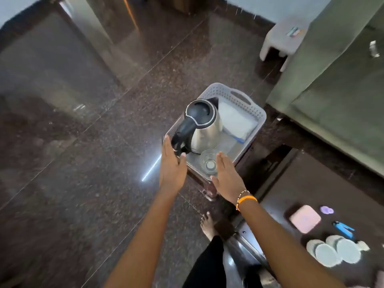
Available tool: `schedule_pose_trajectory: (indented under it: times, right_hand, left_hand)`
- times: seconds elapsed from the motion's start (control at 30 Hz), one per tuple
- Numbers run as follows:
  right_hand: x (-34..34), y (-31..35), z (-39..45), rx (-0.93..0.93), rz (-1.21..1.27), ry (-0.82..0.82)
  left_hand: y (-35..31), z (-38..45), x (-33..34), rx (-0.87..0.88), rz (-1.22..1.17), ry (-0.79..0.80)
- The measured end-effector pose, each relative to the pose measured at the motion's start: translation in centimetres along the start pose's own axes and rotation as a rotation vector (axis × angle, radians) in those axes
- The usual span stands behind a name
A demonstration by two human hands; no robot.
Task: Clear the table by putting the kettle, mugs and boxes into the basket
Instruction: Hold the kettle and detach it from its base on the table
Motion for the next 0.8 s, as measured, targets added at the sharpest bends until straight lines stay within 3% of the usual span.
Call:
schedule_pose_trajectory:
  times: [0.2,0.43,0.57,0.8]
  right_hand:
    - [1.3,0.9,3.3,0.146,-0.004,0.016]
    - [1.5,0.5,5.2,0.256,0.188,0.007]
    - [1.4,0.2,4.4,0.237,0.289,-0.076]
    - [-0.5,-2.0,-0.2,0.149,0.535,-0.324]
  left_hand:
    - [1.0,3.3,0.8,-0.014,-0.101,-0.019]
    - [1.6,8.2,0.6,-0.121,-0.076,0.142]
    - [1.7,8.6,0.3,-0.157,-0.306,0.177]
    - [0.4,6.6,0.6,-0.095,-0.421,0.045]
Point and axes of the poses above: each hand's wrist, its own z-axis towards the middle knuckle, its own x-axis out of the palm, y = z × x, the point moved 3 cm from there along z, towards the middle knuckle, and after that the axes turned 12 degrees about x, right-handed, at the moved point
